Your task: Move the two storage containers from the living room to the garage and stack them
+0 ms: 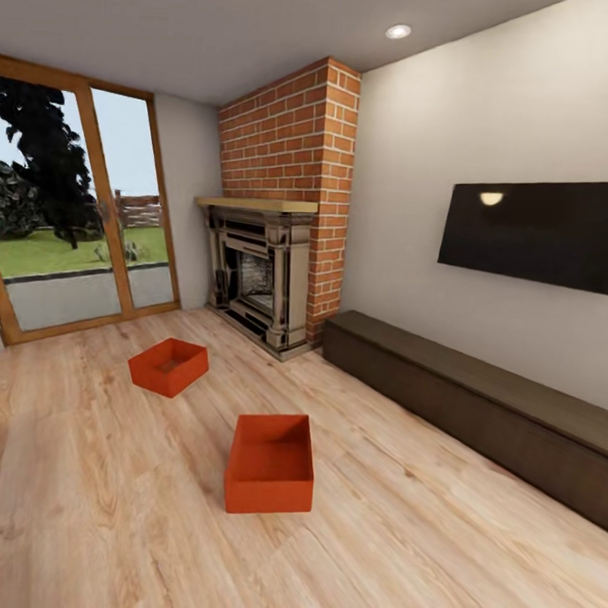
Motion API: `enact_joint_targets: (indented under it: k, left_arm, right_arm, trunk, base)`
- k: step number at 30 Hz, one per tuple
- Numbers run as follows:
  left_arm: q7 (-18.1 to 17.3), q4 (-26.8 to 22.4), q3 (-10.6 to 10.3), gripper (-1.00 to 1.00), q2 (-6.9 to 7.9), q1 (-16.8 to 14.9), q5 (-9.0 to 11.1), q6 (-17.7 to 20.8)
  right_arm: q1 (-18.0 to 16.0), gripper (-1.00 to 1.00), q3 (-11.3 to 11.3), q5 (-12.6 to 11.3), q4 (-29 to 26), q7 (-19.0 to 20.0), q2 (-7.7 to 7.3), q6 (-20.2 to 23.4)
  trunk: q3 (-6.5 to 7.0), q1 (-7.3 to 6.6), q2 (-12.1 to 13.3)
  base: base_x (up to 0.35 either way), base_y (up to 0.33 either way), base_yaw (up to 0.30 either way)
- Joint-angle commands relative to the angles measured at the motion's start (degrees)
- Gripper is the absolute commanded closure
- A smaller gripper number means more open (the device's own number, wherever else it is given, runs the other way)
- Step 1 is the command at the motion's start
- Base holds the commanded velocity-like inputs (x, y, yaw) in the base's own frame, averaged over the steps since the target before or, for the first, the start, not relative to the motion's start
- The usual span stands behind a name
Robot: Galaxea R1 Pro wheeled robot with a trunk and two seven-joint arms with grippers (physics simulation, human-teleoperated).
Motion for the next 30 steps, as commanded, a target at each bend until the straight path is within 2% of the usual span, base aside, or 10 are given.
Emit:
enact_joint_targets:
  k: [1,15,22,30]
  left_arm:
    - [-0.13,0.00,0.44,-1.00,-0.02,-0.02,0.07,-0.12]
    - [-0.14,0.00,0.44,-1.00,-0.02,-0.02,0.04,-0.12]
    - [-0.13,0.00,0.44,-1.00,-0.02,-0.02,0.05,-0.12]
    - [-0.13,0.00,0.44,-1.00,-0.02,-0.02,0.10,-0.12]
  right_arm:
    - [-0.08,-1.00,-0.02,0.57,0.18,-0.19,-0.01,-0.30]
    - [-0.08,-1.00,-0.02,0.59,0.18,-0.19,0.27,-0.22]
    - [-0.08,-1.00,-0.29,0.23,0.18,-0.19,0.17,-0.28]
    - [-0.08,-1.00,-0.12,0.45,0.18,-0.19,0.15,-0.20]
  trunk:
    - [-0.06,0.03,-0.03]
    - [-0.06,0.03,-0.03]
    - [-0.06,0.03,-0.03]
    - [-0.06,0.03,-0.03]
  base:
    - [0.322,0.000,0.027]
    - [0.322,0.000,0.004]
    - [0.322,0.000,0.199]
    - [0.322,0.000,0.032]
